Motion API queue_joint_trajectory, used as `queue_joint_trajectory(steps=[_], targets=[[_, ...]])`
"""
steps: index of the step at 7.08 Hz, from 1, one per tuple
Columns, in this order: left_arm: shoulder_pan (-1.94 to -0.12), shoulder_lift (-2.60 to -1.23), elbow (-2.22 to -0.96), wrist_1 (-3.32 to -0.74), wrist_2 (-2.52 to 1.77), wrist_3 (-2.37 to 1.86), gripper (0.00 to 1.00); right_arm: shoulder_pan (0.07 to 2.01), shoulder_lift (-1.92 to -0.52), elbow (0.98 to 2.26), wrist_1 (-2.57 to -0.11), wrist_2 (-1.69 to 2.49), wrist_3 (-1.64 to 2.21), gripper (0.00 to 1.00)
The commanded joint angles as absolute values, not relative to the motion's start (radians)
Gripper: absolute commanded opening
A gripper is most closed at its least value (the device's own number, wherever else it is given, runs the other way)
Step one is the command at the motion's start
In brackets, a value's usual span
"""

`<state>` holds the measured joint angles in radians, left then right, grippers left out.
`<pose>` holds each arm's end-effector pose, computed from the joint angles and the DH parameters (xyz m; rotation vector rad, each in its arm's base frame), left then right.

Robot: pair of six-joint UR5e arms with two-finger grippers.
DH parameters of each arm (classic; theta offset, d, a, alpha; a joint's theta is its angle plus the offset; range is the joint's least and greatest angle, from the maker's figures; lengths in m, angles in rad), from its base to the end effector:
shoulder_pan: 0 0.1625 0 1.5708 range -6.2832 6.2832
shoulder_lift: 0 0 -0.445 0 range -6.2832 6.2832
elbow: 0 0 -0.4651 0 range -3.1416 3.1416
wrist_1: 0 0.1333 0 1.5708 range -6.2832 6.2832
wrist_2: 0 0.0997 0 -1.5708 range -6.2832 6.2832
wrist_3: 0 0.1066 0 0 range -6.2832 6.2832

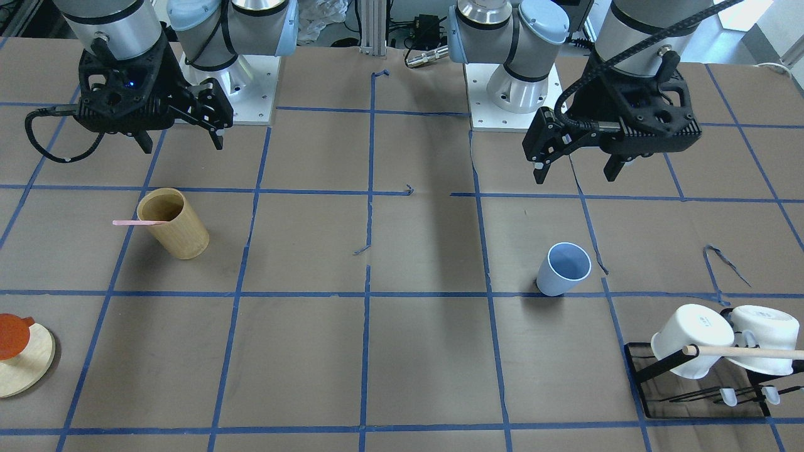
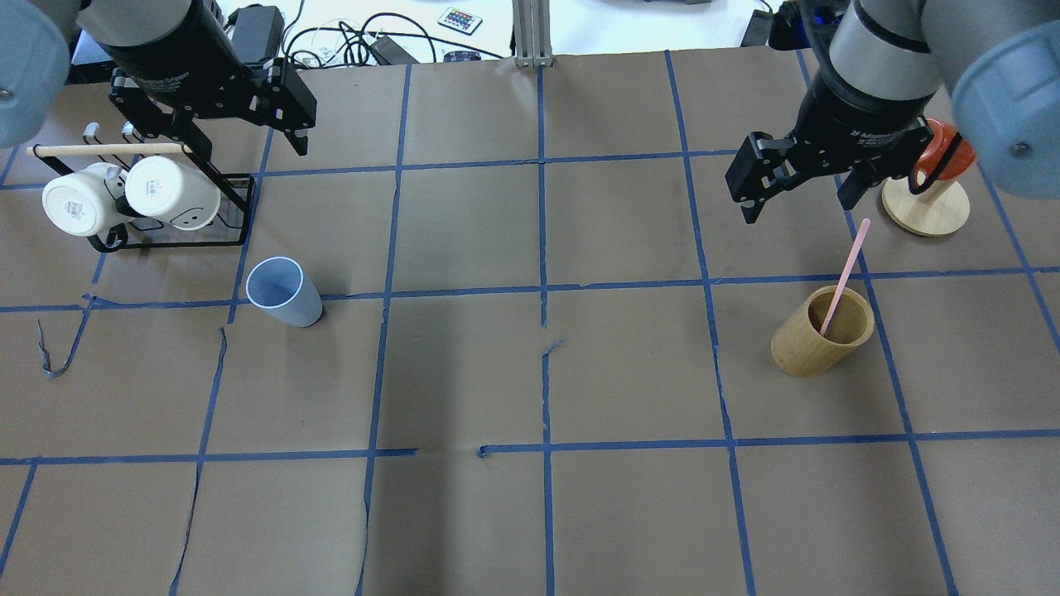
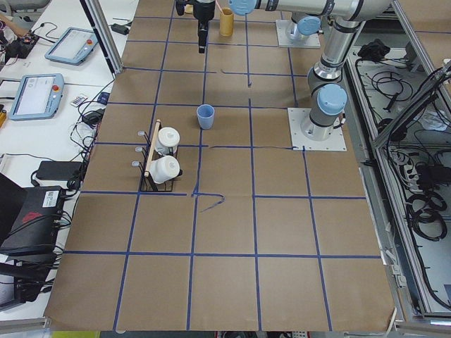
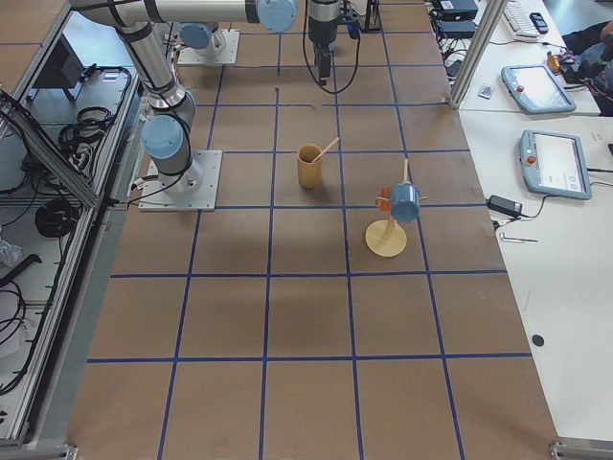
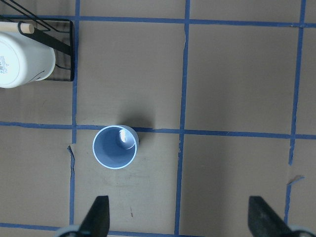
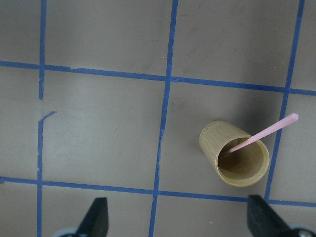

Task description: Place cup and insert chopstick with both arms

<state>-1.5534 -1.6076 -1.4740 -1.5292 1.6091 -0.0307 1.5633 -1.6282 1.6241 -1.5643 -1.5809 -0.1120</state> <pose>-0.1189 -0.5928 0.5392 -0.0776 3.0990 -0.1580 0.1282 -0.5400 0.5018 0.1636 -3.1274 -0.0047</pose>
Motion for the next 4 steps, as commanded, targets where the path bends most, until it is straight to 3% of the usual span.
queue_joint_trajectory(steps=[1, 4], targets=[[-1.554, -1.608, -1.474, -1.529, 1.609, -0.031, 1.0, 1.563, -1.626, 1.624, -1.566, -1.58, -0.11, 1.0], [-1.554, -1.608, -1.474, -1.529, 1.609, -0.031, 1.0, 1.563, -1.626, 1.646, -1.571, -1.578, -0.109, 1.0]])
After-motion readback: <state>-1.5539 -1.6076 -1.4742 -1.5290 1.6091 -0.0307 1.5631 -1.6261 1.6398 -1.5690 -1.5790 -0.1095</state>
